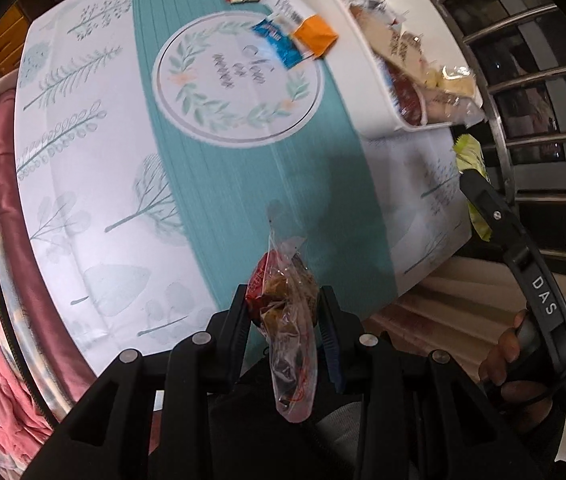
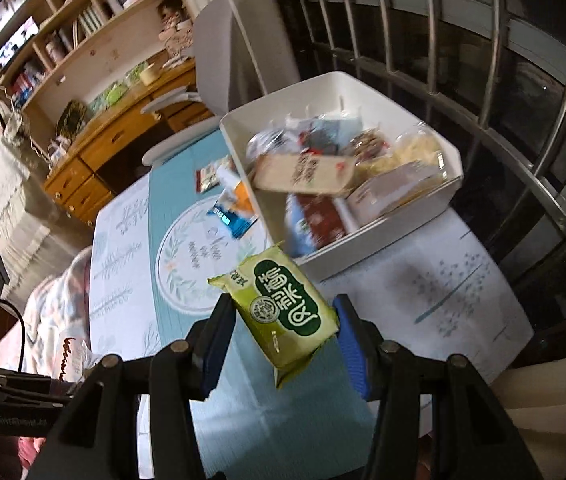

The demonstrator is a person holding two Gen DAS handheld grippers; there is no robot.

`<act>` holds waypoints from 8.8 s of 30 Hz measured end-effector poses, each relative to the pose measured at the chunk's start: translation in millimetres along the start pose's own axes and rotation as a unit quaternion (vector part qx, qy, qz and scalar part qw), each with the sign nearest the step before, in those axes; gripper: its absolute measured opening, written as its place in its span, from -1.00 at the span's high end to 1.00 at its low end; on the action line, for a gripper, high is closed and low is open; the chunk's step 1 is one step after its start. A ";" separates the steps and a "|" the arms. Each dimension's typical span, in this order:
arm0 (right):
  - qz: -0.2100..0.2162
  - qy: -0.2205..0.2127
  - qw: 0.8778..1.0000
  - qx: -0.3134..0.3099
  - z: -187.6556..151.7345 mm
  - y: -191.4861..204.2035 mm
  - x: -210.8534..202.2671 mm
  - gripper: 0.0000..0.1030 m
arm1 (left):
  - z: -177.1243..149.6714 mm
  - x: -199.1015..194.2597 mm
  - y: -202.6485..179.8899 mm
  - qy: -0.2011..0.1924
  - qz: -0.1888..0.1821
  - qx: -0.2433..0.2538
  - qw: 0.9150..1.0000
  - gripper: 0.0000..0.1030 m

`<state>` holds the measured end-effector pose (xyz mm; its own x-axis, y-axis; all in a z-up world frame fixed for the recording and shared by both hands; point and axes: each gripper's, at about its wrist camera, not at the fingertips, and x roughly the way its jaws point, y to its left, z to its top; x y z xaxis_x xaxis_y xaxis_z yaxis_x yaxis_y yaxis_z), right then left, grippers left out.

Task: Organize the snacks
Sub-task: 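Carry both packets into the white tray and open both grippers, then withdraw both grippers from the tray toward the remaining packets, then grasp the red-edged LIPO packet with the left gripper while the right grasps the blue wrapper, then carry the LIPO packet and blue wrapper into the tray and open both grippers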

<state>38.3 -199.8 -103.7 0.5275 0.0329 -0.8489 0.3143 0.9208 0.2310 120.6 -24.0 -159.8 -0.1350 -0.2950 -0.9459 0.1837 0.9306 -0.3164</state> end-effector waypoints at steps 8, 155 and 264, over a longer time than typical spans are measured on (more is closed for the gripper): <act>0.029 0.000 1.000 -0.006 42.1 -47.2 0.9 0.02 | 19.9 -7.5 -44.2 -0.027 0.003 -0.021 0.999 0.38; -0.092 -0.040 0.987 -0.129 43.4 133.8 239.8 0.22 | 360.8 112.1 4.7 -0.051 0.163 0.263 0.950 -0.64; 0.085 0.127 0.987 -0.042 186.5 -86.1 46.4 0.40 | 132.4 -25.1 -142.1 -0.285 -0.113 -0.053 0.950 0.06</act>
<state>182.9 -350.0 -74.4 0.3490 0.2756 -0.8957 0.1657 0.9225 0.3485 226.8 -177.5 -100.6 0.3951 -0.5308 -0.7498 0.1085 0.8374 -0.5356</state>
